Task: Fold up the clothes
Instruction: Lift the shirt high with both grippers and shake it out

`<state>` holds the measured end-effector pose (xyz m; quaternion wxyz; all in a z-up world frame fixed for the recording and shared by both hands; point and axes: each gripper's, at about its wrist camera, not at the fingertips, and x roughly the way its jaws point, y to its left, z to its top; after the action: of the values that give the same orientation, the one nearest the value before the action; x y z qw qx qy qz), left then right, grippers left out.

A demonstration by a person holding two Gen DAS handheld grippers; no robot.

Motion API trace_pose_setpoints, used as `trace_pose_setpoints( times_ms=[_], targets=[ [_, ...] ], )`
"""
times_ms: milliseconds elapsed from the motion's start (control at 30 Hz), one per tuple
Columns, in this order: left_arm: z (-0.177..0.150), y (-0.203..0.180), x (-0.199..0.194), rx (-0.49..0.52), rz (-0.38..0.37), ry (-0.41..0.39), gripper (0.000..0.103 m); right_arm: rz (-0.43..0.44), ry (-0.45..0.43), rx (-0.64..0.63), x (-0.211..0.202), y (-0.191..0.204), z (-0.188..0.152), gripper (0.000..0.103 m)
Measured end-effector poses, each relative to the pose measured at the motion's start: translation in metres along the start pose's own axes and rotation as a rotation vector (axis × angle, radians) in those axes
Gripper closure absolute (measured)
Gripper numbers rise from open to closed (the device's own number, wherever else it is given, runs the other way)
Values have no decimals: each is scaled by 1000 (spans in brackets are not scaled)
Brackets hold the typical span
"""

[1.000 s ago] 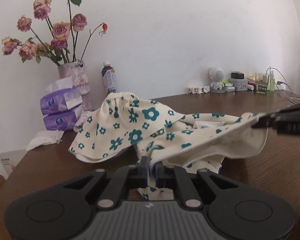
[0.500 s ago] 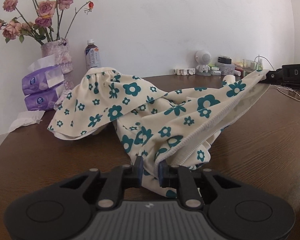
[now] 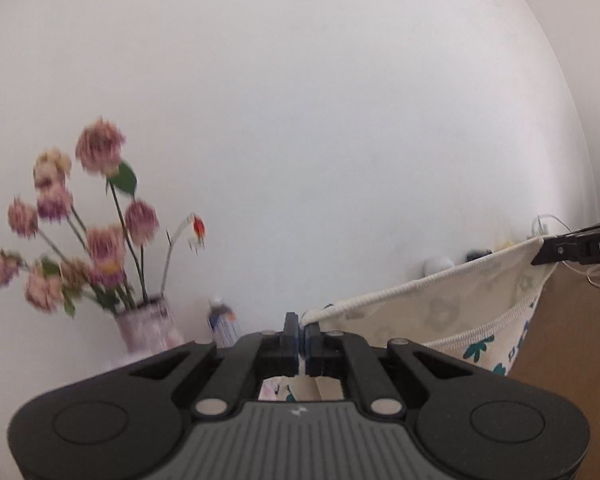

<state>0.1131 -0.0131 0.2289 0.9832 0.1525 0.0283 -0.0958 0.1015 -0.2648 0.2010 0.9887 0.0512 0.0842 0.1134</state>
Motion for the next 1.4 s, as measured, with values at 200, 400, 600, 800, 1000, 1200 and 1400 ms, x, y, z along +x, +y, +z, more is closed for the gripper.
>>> trace_pose_setpoints(
  times_ms=[200, 400, 600, 800, 1000, 1200, 1400],
  targets=[
    [134, 24, -9, 13, 133, -251, 101, -62, -245, -125, -24, 24, 128, 101],
    [185, 33, -12, 22, 79, -251, 101, -146, -340, -203, -53, 42, 192, 101],
    [189, 21, -10, 79, 47, -248, 101, -186, -337, -202, -63, 37, 208, 101],
    [208, 16, -27, 73, 68, -383, 101, -213, -392, -203, -66, 30, 213, 101],
    [194, -9, 46, 145, 79, -249, 101, -235, -331, -189, -22, 11, 202, 101],
    [156, -35, 168, 113, 103, -107, 101, -334, -255, -221, 62, -9, 185, 101],
    [193, -50, 179, 61, 259, -407, 100, -437, -352, -270, 107, -14, 201, 101]
  ],
)
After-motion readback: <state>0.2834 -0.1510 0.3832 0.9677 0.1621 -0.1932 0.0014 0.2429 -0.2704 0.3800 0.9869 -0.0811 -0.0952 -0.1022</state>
